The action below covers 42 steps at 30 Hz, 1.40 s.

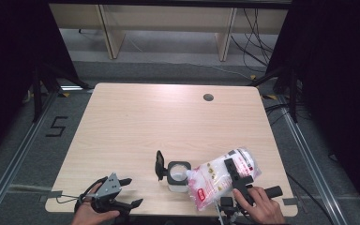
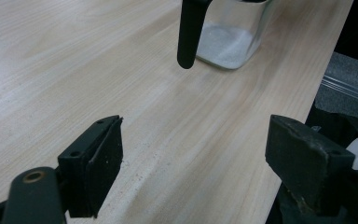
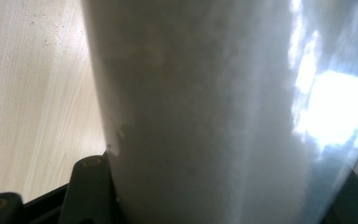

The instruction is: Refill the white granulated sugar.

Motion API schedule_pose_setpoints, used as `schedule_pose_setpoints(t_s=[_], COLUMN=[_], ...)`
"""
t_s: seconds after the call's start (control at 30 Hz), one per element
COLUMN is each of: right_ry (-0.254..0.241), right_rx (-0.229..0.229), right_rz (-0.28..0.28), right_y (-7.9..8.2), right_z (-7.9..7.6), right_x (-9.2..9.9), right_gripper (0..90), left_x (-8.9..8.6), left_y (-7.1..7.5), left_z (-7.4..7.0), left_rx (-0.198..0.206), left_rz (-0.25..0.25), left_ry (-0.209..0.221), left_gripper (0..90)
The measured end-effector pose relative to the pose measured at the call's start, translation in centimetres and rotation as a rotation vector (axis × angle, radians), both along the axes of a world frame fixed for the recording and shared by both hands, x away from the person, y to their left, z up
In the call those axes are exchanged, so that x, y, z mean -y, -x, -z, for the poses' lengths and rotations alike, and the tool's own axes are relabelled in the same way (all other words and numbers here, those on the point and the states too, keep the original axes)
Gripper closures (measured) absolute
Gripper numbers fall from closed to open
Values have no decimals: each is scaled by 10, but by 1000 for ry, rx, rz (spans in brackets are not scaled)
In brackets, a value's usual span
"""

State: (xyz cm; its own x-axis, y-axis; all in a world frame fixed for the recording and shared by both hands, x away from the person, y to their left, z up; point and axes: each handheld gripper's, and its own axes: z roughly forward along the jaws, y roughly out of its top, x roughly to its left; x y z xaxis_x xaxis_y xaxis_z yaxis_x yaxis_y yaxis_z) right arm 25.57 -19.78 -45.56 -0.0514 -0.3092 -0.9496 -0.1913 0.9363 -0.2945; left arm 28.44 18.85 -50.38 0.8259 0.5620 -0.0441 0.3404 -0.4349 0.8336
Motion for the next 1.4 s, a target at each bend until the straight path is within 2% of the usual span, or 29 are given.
schedule_pose_setpoints(t_s=[0.03,0.07,0.1,0.13,0.17,0.2,0.23,0.27,0.3,0.33,0.43,0.47,0.5,0.57,0.67,0.7,0.73,0.77,0.8,0.83,0.93,0.97,1.07,1.1,1.17,1.2,1.23,1.33,1.4], right_ry=[-14,-34,-4,7,43,9,-3,-5,5,6,1,5,11,6,7,-20,5,11,-11,-11,4,-18,16,14,13,33,32,28,16], right_rx=[5,-6,5,9,9,16,-3,-11,-29,16,13,16,6,7,6,22,36,34,26,30,26,20,41,43,42,48,47,47,45], right_rz=[-8,4,-24,-23,-16,-20,-2,5,37,-16,-18,-18,8,-6,4,-47,-89,-78,-87,-84,-85,-75,-81,-77,-70,-79,-84,-77,-81], right_y=[0,1,-1,0,0,1,2,2,4,1,1,1,3,1,3,0,-1,0,0,-1,-2,-1,-2,-2,-1,0,0,1,1], right_z=[2,4,2,1,-2,0,1,0,-1,1,0,0,-1,0,0,2,-1,-2,1,1,1,3,0,0,1,1,1,1,1], right_x=[0,1,1,0,0,0,0,0,-1,1,0,1,0,1,1,2,0,0,-1,-1,-1,0,0,0,0,-1,-1,-2,-2], right_gripper=[426,426,426,426,426,426,426,426,426,426,426,426,426,426,426,426,426,427,427,427,427,427,427,427,427,428,428,428,428], left_x=[-1,0,0,0,0,-1,-1,1,1,1,-1,1,-1,1,1,1,1,1,1,1,1,1,1,0,0,0,1,1,0], left_y=[-1,0,0,0,0,0,0,0,1,0,-1,1,0,0,1,0,1,0,1,1,1,1,1,0,0,0,0,0,0], left_z=[0,0,0,0,0,0,-1,0,1,1,-1,0,0,1,1,1,1,1,0,0,1,1,1,1,1,1,1,1,0], left_rx=[3,0,-5,-4,-3,-3,0,-8,-19,-8,1,-10,-6,-8,-11,-11,-7,-6,-11,-12,-6,-16,-16,-9,-4,-2,-6,-7,-7], left_rz=[7,1,0,-1,-2,-2,1,-7,-12,-3,3,-10,3,-6,-9,-8,-10,-9,-12,-8,-9,-15,-16,-6,0,1,-6,-6,0], left_ry=[-12,1,0,2,2,1,-11,13,22,18,-18,18,2,20,21,20,19,19,17,17,20,24,24,7,4,2,18,19,2], left_gripper=[186,186,186,186,186,186,185,186,186,186,186,186,186,186,186,186,186,186,186,186,186,186,186,185,185,186,186,186,186])
